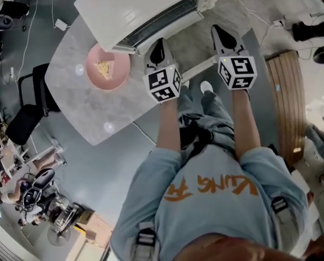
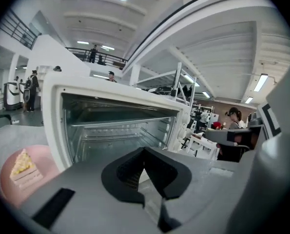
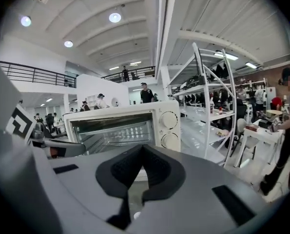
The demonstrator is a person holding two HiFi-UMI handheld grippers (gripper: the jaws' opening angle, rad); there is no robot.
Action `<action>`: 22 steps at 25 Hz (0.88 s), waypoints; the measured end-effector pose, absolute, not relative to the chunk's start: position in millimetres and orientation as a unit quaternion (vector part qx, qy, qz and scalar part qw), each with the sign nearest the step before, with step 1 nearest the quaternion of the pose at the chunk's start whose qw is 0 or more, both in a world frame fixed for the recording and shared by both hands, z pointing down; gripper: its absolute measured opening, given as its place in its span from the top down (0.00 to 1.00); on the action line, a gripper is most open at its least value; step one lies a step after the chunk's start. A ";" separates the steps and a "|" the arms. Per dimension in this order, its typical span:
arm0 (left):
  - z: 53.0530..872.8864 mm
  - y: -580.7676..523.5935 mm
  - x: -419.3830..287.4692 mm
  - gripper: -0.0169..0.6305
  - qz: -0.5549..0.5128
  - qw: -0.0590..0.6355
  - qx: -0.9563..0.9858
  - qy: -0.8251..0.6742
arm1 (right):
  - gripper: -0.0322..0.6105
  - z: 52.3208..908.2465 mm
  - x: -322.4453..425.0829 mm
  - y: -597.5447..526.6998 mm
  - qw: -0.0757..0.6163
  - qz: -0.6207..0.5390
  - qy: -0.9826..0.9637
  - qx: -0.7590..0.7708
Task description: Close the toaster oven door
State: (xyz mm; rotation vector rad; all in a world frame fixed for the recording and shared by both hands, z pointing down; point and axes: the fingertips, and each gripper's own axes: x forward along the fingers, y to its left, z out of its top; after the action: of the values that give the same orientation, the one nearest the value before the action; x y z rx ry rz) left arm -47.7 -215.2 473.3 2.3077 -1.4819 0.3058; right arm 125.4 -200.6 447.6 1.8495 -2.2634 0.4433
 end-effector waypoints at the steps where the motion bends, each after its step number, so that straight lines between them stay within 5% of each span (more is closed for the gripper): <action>1: 474.3 -208.5 -50.1 0.97 0.109 0.189 0.815 -0.537 | 0.95 447.7 123.6 -203.2 0.093 0.148 -0.771 0.613; 13: 498.0 -137.1 -49.8 0.97 0.116 0.197 0.794 -0.563 | 0.95 471.8 82.8 -178.1 0.146 0.121 -0.858 0.477; 22: 539.2 -78.7 -30.3 0.97 0.219 0.151 0.830 -0.491 | 0.95 522.5 53.3 -115.4 0.235 0.107 -0.906 0.334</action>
State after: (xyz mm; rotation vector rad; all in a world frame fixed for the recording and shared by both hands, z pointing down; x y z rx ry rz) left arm -30.3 -78.7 539.2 2.3826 -1.4104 0.6295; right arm 53.3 -115.4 522.5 0.9163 -2.4868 0.2931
